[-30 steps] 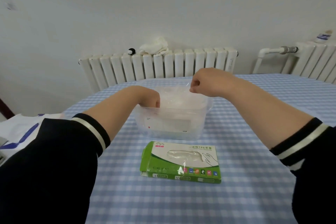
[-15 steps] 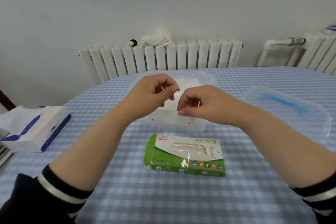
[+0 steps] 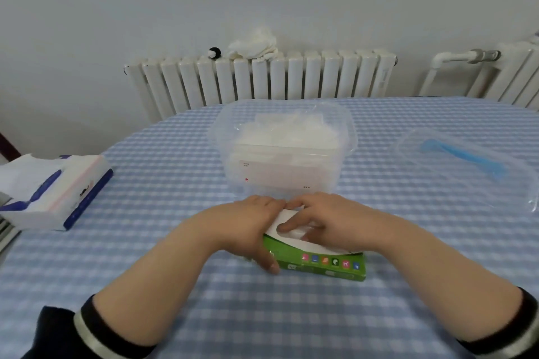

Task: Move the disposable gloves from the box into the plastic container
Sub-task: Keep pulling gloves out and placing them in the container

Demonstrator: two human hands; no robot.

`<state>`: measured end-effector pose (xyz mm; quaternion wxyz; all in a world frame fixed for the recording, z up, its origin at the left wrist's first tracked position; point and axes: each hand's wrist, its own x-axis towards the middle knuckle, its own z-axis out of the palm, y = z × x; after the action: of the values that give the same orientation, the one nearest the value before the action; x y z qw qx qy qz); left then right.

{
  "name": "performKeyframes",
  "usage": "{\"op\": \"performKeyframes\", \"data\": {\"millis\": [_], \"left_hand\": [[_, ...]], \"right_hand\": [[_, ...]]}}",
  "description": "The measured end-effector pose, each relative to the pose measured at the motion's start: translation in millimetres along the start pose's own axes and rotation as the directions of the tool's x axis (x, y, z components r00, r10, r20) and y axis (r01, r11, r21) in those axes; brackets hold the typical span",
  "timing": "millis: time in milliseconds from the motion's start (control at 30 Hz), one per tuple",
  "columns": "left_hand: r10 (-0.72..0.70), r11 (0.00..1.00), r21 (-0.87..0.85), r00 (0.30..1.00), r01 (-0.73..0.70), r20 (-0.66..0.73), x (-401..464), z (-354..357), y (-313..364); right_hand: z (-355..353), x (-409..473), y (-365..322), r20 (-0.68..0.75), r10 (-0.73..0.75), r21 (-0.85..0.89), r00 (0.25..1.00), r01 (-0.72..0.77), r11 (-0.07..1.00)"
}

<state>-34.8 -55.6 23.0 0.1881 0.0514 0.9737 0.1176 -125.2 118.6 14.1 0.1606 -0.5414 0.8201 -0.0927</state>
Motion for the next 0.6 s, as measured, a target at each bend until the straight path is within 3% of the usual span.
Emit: {"op": "performKeyframes", "data": {"millis": [67,267,500,600], "left_hand": [[-0.012,1.000,0.016,1.000,0.012,-0.017,2.2,5.0,-0.3],[-0.019,1.000,0.015,1.000,0.019,-0.025,4.2,3.9,-1.3],[-0.006,1.000,-0.012,1.000,0.005,-0.018,3.6,3.9,-3.1],[-0.006,1.000,-0.004,1.000,0.006,-0.012,2.3,2.7,-2.3]], "right_hand": [[4.9,2.2,3.6,-0.009,-0.014,-0.005,1.000,0.014,1.000],[26.4,11.8,9.4,-0.249,-0.050,0.027,0.967,0.059,0.998],[26.3,6.2,8.8,-0.242,-0.045,0.070,0.969,0.064,0.995],[22.3,0.9,5.8,-0.331,-0.031,0.149,0.943,0.085,0.985]]}}
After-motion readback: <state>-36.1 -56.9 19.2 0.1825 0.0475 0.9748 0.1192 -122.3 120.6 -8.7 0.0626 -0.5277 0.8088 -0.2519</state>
